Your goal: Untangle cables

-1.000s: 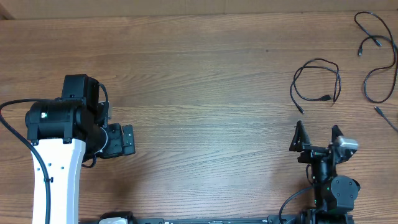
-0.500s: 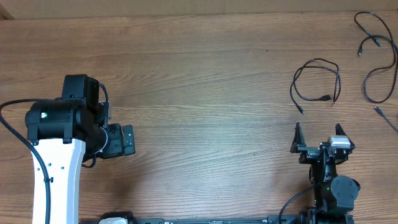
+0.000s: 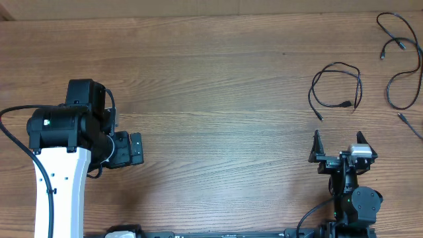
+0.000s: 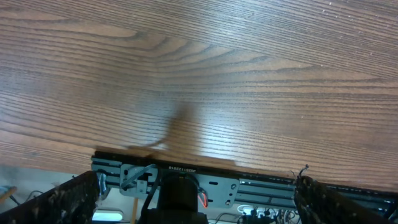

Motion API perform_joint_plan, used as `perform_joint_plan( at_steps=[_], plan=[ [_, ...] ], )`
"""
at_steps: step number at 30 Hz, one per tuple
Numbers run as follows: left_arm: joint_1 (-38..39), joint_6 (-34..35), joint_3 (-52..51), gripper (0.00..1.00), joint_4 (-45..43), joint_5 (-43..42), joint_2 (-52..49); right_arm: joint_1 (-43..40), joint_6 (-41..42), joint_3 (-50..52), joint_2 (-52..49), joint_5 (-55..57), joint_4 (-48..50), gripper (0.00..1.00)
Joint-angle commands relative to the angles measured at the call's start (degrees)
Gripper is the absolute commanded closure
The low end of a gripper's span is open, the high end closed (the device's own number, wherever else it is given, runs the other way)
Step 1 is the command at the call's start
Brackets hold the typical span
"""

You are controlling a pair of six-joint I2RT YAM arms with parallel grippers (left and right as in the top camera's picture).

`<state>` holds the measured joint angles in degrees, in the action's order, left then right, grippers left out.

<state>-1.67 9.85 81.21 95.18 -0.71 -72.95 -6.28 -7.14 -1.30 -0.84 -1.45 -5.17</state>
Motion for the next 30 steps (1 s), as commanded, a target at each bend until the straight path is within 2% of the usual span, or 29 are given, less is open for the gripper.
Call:
perform_joint_plan(
  at_steps=[1, 5, 10, 17, 24, 30],
  plan=[
    [-0.55, -1.29, 0.70, 0.00, 0.09, -0.39, -0.13, -0.17, -0.26, 0.85, 0.68, 0.50, 0.39, 0.00],
    [-0.55, -1.51, 0.70, 0.00, -0.50, 0.07, -0.13, -0.17, -0.28, 0.85, 0.68, 0.50, 0.39, 0.00],
    [-0.55, -1.51, 0.63, 0.00, -12.79, 0.24, -0.13, -0.17, -0.26, 0.85, 0.68, 0.50, 0.39, 0.00],
    [-0.52, -3.56, 0.59, 0.00, -17.00, -4.04, 1.09, -0.17, -0.26, 0.85, 0.68, 0.50, 0.39, 0.00],
    [-0.50, -7.37, 0.20, 0.00, -18.93, -6.67, 13.16, -0.17, -0.26, 0.85, 0.68, 0.50, 0.39, 0.00],
    [-0.55, -8.61, -2.97, 0.01, -19.21, -5.92, 28.57, -0.17, -0.26, 0.85, 0.68, 0.50, 0.39, 0.00]
  ],
)
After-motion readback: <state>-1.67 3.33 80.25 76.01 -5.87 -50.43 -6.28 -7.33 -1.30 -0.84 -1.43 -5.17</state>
